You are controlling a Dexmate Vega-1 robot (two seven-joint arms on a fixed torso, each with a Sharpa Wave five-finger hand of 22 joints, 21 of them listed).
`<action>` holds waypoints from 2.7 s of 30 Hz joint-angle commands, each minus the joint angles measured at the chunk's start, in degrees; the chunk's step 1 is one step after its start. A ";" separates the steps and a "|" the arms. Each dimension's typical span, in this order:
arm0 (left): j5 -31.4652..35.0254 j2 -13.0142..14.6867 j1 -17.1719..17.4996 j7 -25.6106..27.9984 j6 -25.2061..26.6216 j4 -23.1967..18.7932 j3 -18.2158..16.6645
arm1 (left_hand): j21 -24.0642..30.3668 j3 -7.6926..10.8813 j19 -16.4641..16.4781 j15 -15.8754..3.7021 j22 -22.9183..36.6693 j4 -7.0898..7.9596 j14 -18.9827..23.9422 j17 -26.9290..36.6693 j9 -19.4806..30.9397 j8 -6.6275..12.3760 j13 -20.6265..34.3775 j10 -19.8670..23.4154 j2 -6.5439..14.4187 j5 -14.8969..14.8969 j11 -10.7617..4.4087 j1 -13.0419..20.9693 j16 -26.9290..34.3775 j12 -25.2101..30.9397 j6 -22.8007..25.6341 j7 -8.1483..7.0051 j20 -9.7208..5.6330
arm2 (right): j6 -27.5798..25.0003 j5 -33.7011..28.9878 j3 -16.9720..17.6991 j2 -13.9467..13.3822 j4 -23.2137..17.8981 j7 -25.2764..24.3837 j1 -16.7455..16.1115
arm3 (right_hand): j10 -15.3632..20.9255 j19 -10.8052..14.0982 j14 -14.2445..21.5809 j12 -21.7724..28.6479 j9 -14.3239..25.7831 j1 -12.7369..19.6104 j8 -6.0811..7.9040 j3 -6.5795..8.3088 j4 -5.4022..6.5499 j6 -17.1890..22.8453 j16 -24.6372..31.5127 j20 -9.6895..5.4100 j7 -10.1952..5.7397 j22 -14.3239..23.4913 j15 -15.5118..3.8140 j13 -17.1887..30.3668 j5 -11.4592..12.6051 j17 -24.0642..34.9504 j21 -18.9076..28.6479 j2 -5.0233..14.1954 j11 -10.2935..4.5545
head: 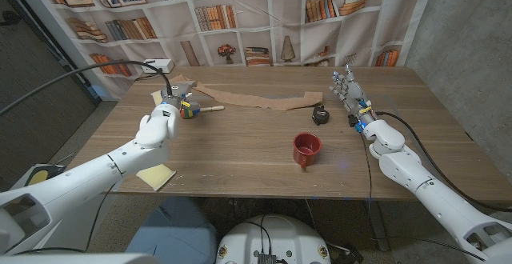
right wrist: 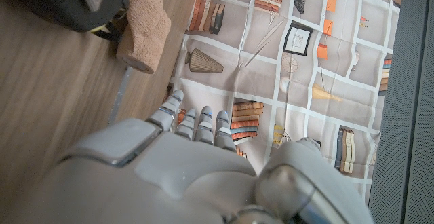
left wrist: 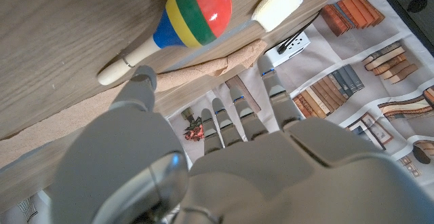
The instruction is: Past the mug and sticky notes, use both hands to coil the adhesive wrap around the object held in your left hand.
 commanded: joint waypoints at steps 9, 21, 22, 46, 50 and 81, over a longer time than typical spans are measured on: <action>2.80 0.46 -0.24 -8.74 3.95 -1.99 0.44 | 1.47 -0.90 1.13 1.01 0.70 -0.04 -0.85 1.05 0.40 -0.33 0.92 -2.66 0.76 0.22 0.35 1.68 0.53 -0.77 -1.87 -0.67 0.06 | 0.13 0.02 0.03 -0.39 -0.40 0.47 -0.29 | 0.32 0.23 -0.09 0.15 0.24 0.49 0.03 0.00 -0.11 0.40 0.30 0.45 -0.56 0.18 -0.47 0.26 -0.04 -0.04 0.27 0.38 -0.16; 2.58 0.60 -0.08 -9.49 4.93 -1.96 0.15 | 2.83 -1.33 3.01 1.22 1.18 -0.20 0.35 1.63 0.62 -0.25 1.46 -2.67 1.19 0.28 0.60 2.80 1.36 -0.49 -1.90 -0.47 -0.03 | -0.25 -0.11 -0.17 -0.26 -0.82 0.04 -0.47 | 0.36 0.23 -0.10 0.15 0.25 0.52 -0.01 0.03 -0.14 0.41 0.30 0.46 -0.59 0.18 -0.48 0.26 -0.07 -0.04 0.26 0.40 -0.27; 2.47 0.27 0.28 -8.39 5.08 -1.77 -0.12 | 3.08 -1.46 3.37 1.22 1.26 -0.18 0.50 1.72 0.66 -0.33 1.54 -2.69 1.19 0.27 0.56 2.88 1.48 -0.45 -2.12 -0.27 -0.06 | -0.40 -0.11 -0.21 -0.26 -0.90 -0.04 -0.48 | 0.37 0.23 -0.09 0.15 0.25 0.52 0.00 0.03 -0.14 0.42 0.30 0.46 -0.60 0.18 -0.48 0.26 -0.07 -0.04 0.26 0.40 -0.23; 1.86 -1.22 -3.23 -10.56 5.74 1.90 2.45 | 5.23 -3.66 5.27 2.82 1.74 0.18 2.73 3.32 1.33 0.58 2.94 -1.26 1.57 0.47 1.08 3.63 3.38 0.81 -0.25 0.06 -0.04 | -1.35 -0.69 -0.74 0.03 -0.44 -0.68 0.33 | 0.53 0.23 -0.12 0.17 0.26 0.52 -0.07 0.10 -0.17 0.42 0.30 0.47 -0.88 0.19 -0.51 0.26 -0.12 -0.03 0.25 0.47 -0.55; 2.15 -1.50 -3.58 -10.42 5.83 2.51 2.91 | 5.04 -4.01 4.32 3.37 1.70 0.11 2.78 3.49 1.44 0.76 3.17 -1.16 1.55 0.51 0.86 3.86 3.50 0.96 0.19 -0.83 -0.01 | -1.38 -0.78 -0.82 0.21 -0.24 -0.83 0.50 | 0.51 0.22 -0.16 0.15 0.26 0.54 -0.07 0.12 -0.17 0.45 0.29 0.49 -0.89 0.19 -0.51 0.26 -0.12 -0.03 0.25 0.50 -0.70; -0.04 -2.31 -5.23 -9.91 3.23 6.35 4.20 | 6.17 -5.17 3.74 2.66 1.90 0.01 6.13 3.92 1.78 2.30 4.36 2.27 1.92 0.57 -0.02 5.66 4.94 2.77 4.26 -2.01 0.02 | -2.38 -1.94 -1.51 0.59 -0.62 -2.38 1.10 | 0.51 0.24 -0.20 0.09 0.28 0.61 -0.09 0.29 -0.22 0.58 0.30 0.49 -0.90 0.19 -0.52 0.27 -0.16 -0.03 0.25 0.68 -0.85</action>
